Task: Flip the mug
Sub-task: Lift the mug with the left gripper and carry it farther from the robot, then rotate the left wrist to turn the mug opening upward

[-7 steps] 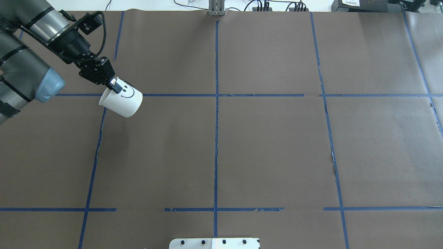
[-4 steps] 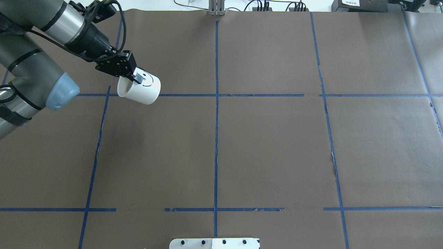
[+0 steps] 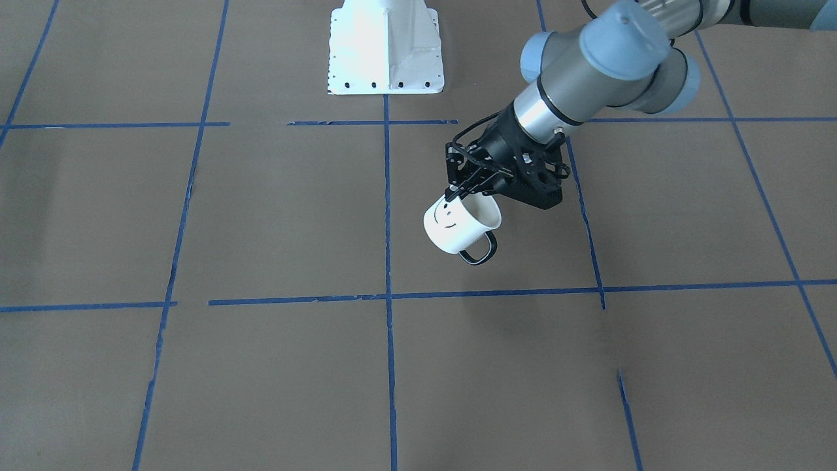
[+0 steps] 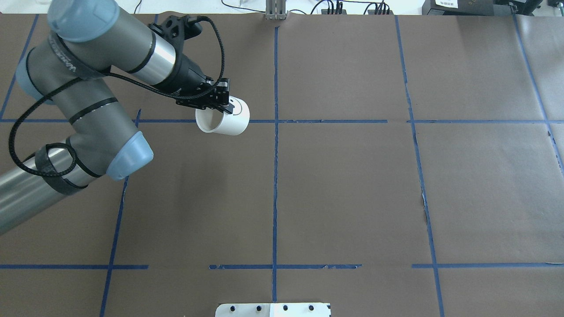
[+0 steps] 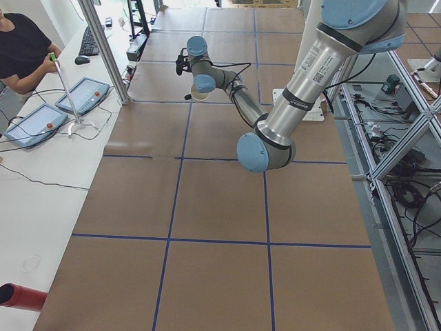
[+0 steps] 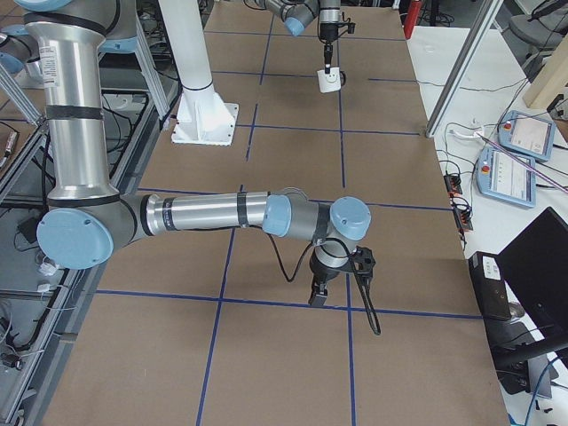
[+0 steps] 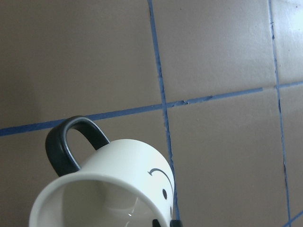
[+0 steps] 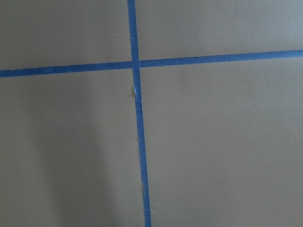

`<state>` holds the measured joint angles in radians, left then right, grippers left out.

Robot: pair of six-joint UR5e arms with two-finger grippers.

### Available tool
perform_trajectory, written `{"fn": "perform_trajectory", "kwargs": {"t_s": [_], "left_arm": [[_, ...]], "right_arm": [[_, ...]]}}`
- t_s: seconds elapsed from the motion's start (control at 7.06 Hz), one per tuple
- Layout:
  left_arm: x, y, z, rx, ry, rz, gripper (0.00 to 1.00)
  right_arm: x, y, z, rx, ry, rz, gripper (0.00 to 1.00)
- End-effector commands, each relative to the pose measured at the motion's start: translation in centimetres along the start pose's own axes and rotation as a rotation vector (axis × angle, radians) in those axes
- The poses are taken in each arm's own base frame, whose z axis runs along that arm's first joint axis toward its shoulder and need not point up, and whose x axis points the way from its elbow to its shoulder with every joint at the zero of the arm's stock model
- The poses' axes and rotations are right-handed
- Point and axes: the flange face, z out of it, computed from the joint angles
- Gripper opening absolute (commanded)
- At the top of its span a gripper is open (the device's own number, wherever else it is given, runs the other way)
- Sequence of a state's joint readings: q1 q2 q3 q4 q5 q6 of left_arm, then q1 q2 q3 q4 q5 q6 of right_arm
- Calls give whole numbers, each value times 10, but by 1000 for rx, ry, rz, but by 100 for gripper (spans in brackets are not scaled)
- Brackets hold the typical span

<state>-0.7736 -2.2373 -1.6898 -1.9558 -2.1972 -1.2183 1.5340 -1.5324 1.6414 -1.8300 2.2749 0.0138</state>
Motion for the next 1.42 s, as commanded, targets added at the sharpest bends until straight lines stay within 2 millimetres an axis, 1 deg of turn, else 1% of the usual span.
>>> {"fn": "perform_trajectory", "kwargs": {"t_s": [0.0, 0.14, 0.28, 0.43, 0.57, 0.71, 0.85, 0.99, 1.13, 1.28], "left_arm": [[69, 28, 38, 19, -150, -14, 0], [71, 36, 52, 26, -216, 62, 0], [84, 44, 64, -2, -284, 125, 0], [103, 34, 82, -33, -341, 143, 0], [137, 14, 103, -72, -411, 159, 0], [156, 6, 118, -70, -487, 190, 0], [155, 19, 132, -94, -508, 204, 0], [150, 21, 145, -129, -540, 236, 0], [145, 22, 150, -145, -552, 258, 0], [145, 27, 154, -163, -552, 287, 0]], "right_arm": [[0, 0, 0, 0, 0, 0, 100], [0, 0, 0, 0, 0, 0, 100], [0, 0, 0, 0, 0, 0, 100], [0, 0, 0, 0, 0, 0, 100], [0, 0, 0, 0, 0, 0, 100], [0, 0, 0, 0, 0, 0, 100], [0, 0, 0, 0, 0, 0, 100], [0, 0, 0, 0, 0, 0, 100], [0, 0, 0, 0, 0, 0, 100], [0, 0, 0, 0, 0, 0, 100]]}}
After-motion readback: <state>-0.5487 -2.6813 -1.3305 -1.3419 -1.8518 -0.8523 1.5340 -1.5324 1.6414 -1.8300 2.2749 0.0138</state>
